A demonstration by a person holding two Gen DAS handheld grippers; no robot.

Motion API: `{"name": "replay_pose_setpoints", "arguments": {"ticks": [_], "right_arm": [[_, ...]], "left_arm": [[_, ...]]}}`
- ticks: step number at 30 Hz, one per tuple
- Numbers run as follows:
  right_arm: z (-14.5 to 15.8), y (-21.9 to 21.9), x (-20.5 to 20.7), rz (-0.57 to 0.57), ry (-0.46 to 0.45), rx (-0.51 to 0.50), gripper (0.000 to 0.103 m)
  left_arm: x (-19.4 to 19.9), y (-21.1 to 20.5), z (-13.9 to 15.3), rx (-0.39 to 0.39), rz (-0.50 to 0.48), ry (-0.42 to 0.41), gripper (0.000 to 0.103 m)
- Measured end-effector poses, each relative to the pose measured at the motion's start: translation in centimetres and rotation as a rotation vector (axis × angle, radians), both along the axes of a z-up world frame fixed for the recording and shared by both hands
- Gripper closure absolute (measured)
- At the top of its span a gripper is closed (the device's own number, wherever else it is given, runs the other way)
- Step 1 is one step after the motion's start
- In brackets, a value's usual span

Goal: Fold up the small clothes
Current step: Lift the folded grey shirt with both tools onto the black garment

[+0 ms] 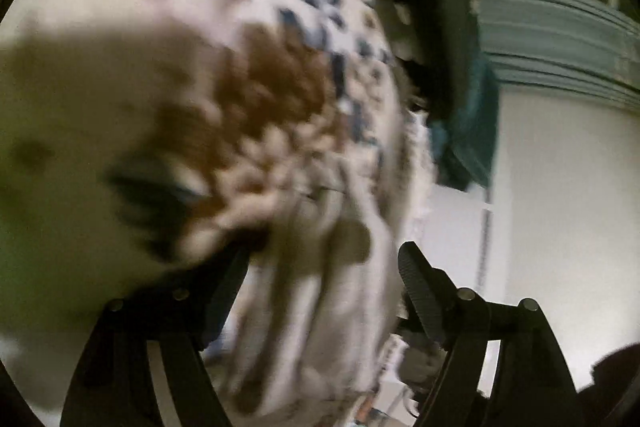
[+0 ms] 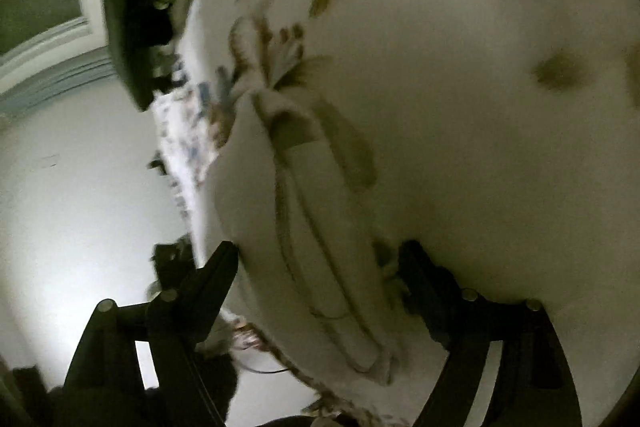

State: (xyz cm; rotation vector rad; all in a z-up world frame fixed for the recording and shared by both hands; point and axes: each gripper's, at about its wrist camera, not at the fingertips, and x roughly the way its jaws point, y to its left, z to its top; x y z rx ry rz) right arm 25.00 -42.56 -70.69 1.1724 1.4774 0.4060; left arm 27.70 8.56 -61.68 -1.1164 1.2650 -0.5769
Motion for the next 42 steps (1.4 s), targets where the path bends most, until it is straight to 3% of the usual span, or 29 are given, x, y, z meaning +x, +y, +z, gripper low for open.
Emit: {"name": "replay_pose_setpoints", "arguments": {"ticks": [2,7,8,9,10,13,16,20,25,30,34,39,42], "right_arm": [[-0.3,0.8,0.4,0.006,-0.015,0.079,0.016],[-0.9,3.7,1.7,0.062,-0.019,0.074,0.019],[-0.6,4.1,2.0,0.065,-0.028,0.062,0.035],[-0.3,4.3,2.0,0.063,-0.038,0.055,0.068],[0.1,4.6,2.2,0.062,-0.046,0.046,0.078],[1.8,5.0,2.1,0.048,-0.070,0.003,0.080],[4.2,5.5,2.3,0.055,-0.087,-0.030,0.081],[8.0,5.9,3.0,0.047,-0.091,-0.057,0.082],[14.3,6.6,7.3,0.044,-0.140,-0.086,0.082],[20.5,6.6,16.5,0.019,-0.225,-0.152,0.082],[23.1,6.6,24.7,0.001,-0.279,-0.188,0.082],[22.7,7.0,36.2,0.014,-0.297,-0.258,0.082],[21.3,7.5,40.5,0.045,-0.280,-0.315,0.081]], "left_arm": [[0.5,-1.6,0.0,-0.028,-0.037,0.004,0.027],[1.3,-5.0,0.3,0.045,-0.080,0.005,0.030],[1.3,-5.1,0.6,0.058,-0.074,0.002,0.031],[1.3,-5.2,1.2,0.087,-0.074,-0.008,0.063],[1.3,-5.3,2.0,0.139,-0.079,-0.024,0.086],[1.0,-5.6,4.2,0.231,-0.088,-0.048,0.086],[1.0,-6.0,6.3,0.262,-0.099,-0.055,0.087],[2.3,-5.4,9.8,0.256,-0.092,-0.079,0.087],[7.6,-5.0,15.2,0.275,-0.100,-0.158,0.087],[17.1,-5.6,20.0,0.311,-0.098,-0.263,0.086],[25.8,-6.5,22.0,0.357,-0.090,-0.324,0.086],[35.7,-7.6,20.5,0.478,-0.116,-0.338,0.084],[39.2,-8.6,18.1,0.605,-0.161,-0.313,0.080]]}}
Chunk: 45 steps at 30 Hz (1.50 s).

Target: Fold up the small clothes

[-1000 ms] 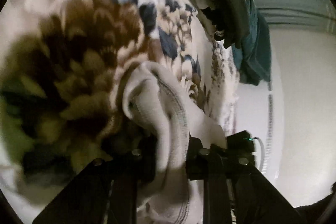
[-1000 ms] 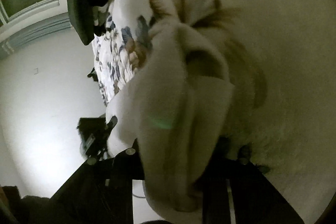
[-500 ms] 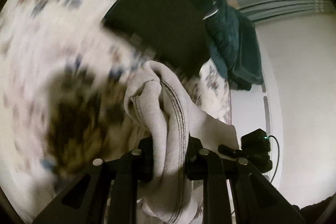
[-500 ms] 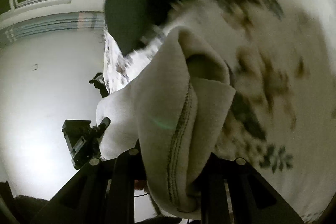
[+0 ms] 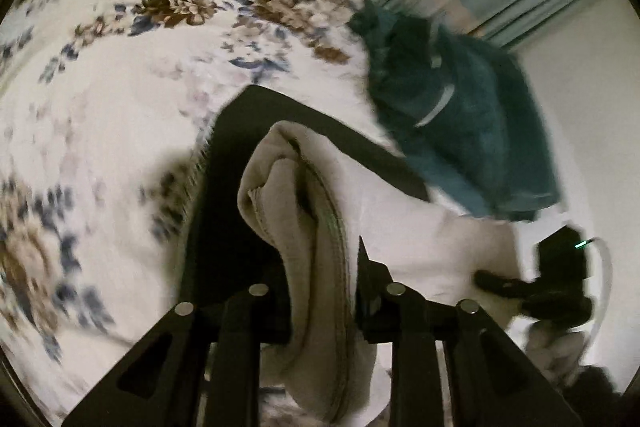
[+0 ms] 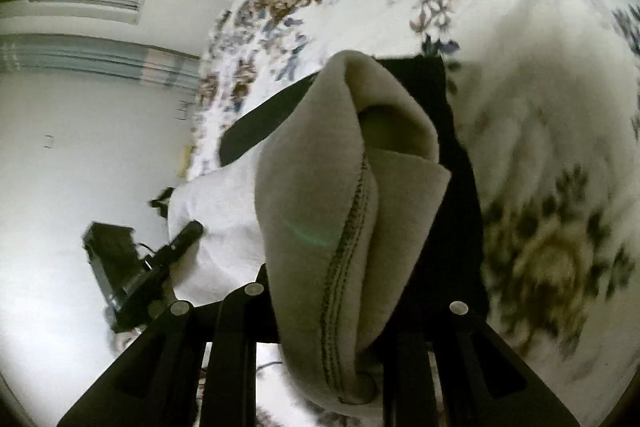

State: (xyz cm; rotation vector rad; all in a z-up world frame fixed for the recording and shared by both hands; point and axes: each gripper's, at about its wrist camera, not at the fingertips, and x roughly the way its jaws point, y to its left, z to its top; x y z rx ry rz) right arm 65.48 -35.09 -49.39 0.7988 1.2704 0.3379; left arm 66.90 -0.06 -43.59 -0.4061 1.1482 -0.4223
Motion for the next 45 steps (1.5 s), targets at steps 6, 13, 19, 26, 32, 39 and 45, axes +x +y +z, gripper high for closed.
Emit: {"name": "replay_pose_setpoints", "arguments": {"ticks": [6,13,19,26,32,39,45], "right_arm": [[-1.4,0.6,2.8,0.055,0.050,-0.251,0.045],[-0.9,2.5,-1.0,0.111,0.041,-0.690,0.006],[1.1,3.7,-4.9,0.066,0.053,-0.824,0.002],[9.3,4.7,-11.3,-0.029,-0.009,-0.903,0.002],[18.6,6.2,-18.0,-0.071,-0.104,-0.950,0.002],[28.9,7.6,-26.4,-0.118,-0.222,-0.969,0.002],[37.0,8.7,-34.4,-0.138,-0.339,-0.985,0.002]], "left_arm": [[0.0,-0.2,-1.0,0.215,0.045,-0.041,0.030],[-4.0,-0.9,-0.5,0.403,0.106,-0.103,0.000],[-7.3,-2.9,1.2,0.520,0.106,-0.102,0.000],[-12.6,-4.2,7.5,0.526,0.120,-0.148,0.000],[-18.4,-4.5,14.4,0.516,0.146,-0.203,0.000],[-26.0,-4.8,22.4,0.487,0.168,-0.288,0.000],[-32.0,-4.4,28.7,0.475,0.197,-0.375,0.000]]}}
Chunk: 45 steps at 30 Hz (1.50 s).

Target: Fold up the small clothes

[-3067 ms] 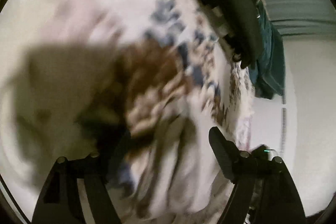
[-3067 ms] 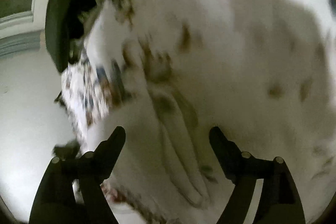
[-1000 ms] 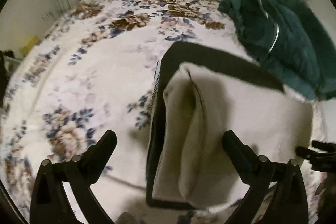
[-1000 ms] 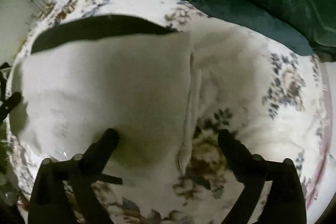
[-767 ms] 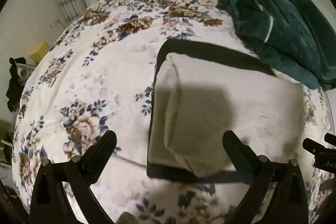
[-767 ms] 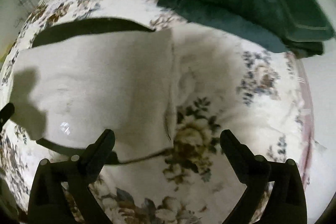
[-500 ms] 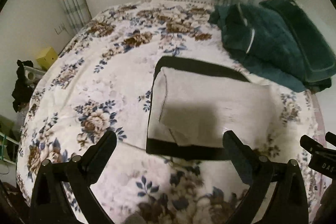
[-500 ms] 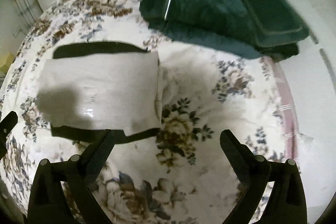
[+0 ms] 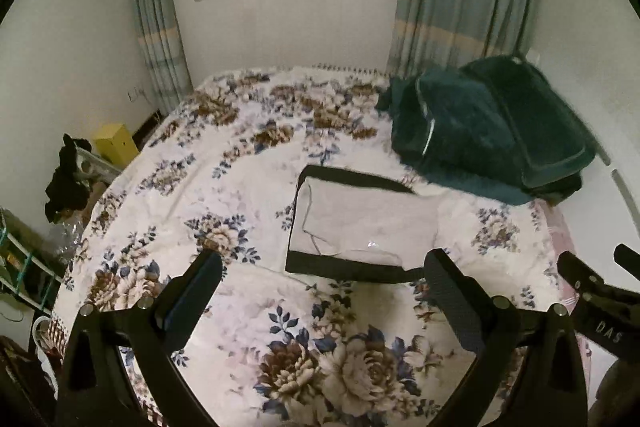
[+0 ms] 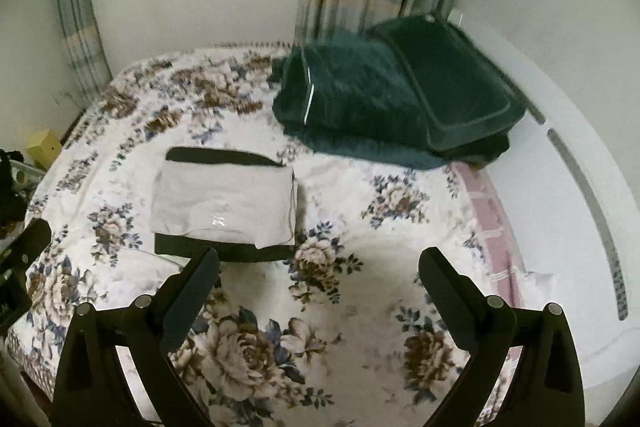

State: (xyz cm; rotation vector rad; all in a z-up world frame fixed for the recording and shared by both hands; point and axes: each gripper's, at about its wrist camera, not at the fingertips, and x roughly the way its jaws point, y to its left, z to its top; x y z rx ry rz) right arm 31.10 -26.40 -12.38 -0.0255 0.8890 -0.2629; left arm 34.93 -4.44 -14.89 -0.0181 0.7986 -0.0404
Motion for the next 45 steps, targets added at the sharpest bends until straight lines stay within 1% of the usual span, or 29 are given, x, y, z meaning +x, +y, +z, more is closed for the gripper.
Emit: {"name": "replay_pose_setpoints", "arguments": {"ticks": [4,6,11,15,21,24,28,31,35,45], "right_arm": [[4.5,1.0,-4.6,0.026,-0.066,-0.015,0.002],[6.7,1.5,-7.0,0.036,-0.101,-0.019,0.002],[10.7,1.7,-11.2,0.049,-0.165,0.004,0.002],[12.8,1.7,-14.2,0.064,-0.197,0.011,0.002],[14.4,1.5,-16.6,0.085,-0.215,0.022,0.002],[14.8,1.4,-17.4,0.092,-0.220,0.028,0.002],[14.7,1.3,-17.3,0.108,-0.224,0.033,0.002],[14.7,1.3,-17.4,0.111,-0.231,0.030,0.000],[14.7,1.2,-17.1,0.114,-0.235,0.034,0.000],[14.7,1.1,-16.9,0.118,-0.238,0.037,0.000]], "left_arm": [[-3.5,0.3,3.4,-0.007,-0.005,-0.057,0.000],[-4.9,0.3,4.4,-0.008,-0.009,-0.072,0.000],[-8.2,0.2,6.6,-0.022,-0.021,-0.106,0.000],[-9.9,0.1,7.9,-0.018,-0.019,-0.131,0.000],[-12.4,-0.3,9.3,-0.002,-0.019,-0.173,0.000],[-13.0,-0.2,9.5,-0.005,-0.012,-0.175,0.000],[-13.3,0.1,9.8,0.003,0.003,-0.185,0.000],[-13.4,0.0,9.8,0.000,0.000,-0.186,0.000],[-13.9,0.0,9.7,0.015,0.007,-0.191,0.000],[-14.0,-0.1,10.0,0.017,0.006,-0.194,0.000]]}}
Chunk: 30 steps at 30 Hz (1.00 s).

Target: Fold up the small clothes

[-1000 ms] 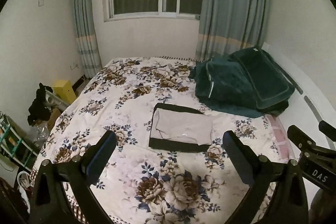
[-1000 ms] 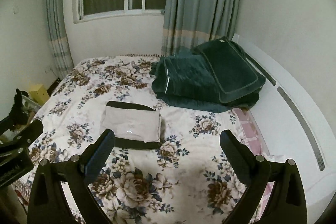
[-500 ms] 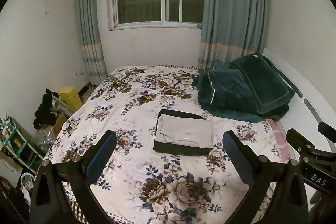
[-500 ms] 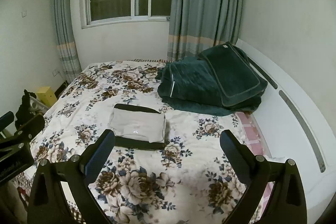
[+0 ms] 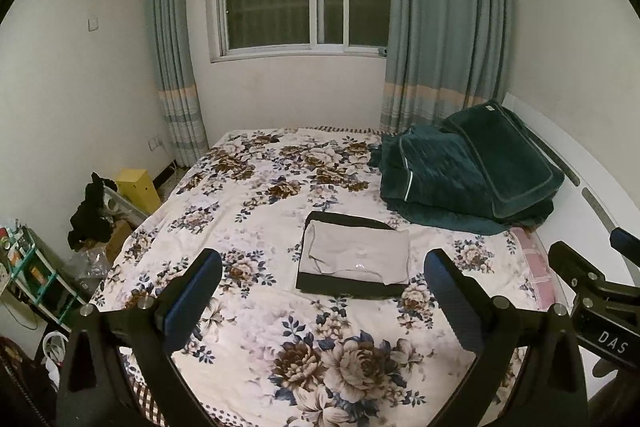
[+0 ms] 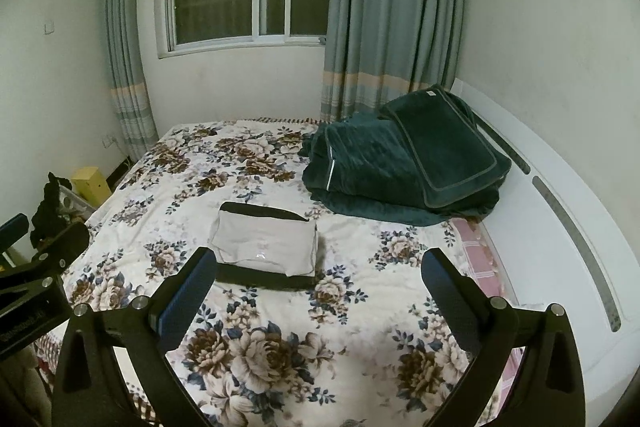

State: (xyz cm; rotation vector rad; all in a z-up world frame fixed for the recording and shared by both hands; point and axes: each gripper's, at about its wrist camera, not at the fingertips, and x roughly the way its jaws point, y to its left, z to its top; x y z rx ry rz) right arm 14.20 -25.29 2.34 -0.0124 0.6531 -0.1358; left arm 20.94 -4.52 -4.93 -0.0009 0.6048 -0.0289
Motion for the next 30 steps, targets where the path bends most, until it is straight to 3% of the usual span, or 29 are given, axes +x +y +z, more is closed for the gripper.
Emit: {"name": "replay_pose_setpoints", "arguments": {"ticks": [30], "right_arm": [[0.14,-0.07,0.20,0.001,-0.006,0.009,0.000]], "left_arm": [[-0.15,0.12,0.59,0.003,0.011,-0.004,0.000]]}}
